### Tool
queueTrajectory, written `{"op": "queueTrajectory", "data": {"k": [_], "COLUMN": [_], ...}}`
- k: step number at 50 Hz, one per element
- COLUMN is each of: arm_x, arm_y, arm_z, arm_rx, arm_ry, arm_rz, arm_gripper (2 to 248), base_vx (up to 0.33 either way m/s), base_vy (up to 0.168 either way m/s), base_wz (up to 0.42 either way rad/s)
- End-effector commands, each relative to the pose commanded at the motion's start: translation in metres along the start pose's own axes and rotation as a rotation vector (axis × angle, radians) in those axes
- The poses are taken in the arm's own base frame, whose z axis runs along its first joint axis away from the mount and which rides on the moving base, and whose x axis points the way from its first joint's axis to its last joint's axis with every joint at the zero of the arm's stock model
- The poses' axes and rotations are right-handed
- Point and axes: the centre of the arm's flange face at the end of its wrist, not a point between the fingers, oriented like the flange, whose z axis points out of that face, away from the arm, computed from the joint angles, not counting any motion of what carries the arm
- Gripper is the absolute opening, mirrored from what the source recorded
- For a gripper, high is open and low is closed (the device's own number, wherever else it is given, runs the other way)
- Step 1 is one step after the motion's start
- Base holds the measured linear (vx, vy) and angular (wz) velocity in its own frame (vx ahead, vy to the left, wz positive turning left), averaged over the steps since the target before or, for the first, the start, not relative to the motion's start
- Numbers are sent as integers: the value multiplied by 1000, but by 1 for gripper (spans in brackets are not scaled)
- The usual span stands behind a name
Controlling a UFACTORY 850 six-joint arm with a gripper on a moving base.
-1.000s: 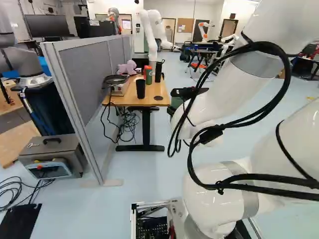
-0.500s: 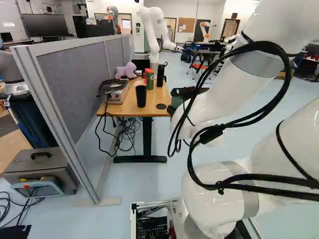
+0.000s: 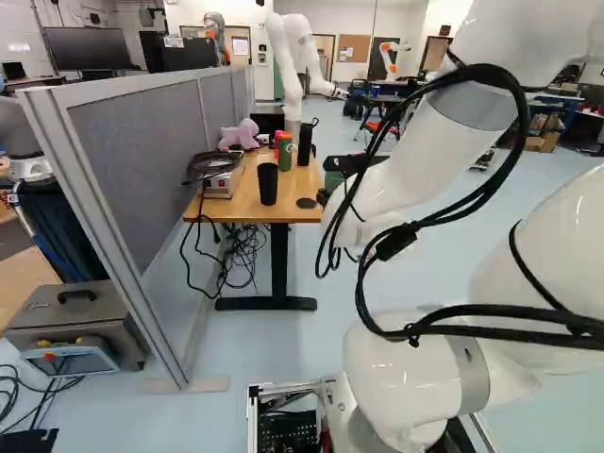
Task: Place the green cup on the table
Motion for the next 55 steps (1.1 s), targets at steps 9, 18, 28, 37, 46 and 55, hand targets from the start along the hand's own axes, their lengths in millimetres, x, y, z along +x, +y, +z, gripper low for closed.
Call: {"op": "queueTrajectory", "data": {"k": [9,18,28,37,46,55], "arm_x": [15,29,46,59,66,72], "arm_y": [3,6,10,13,17,21], "arm_z": [14,28,44,59,77,95], "arm_rx": [-9,-17,-26,-34,-41,-47], "arm_ry": [20,40,63,79,81,81], "arm_rz": [3,5,7,9,11,12], "arm_gripper": [127,127,127,127,127,127], "base_vx": [0,0,0,0,0,0], "base_vy": [0,0,0,0,0,0], "base_wz": [0,0,0,0,0,0]}}
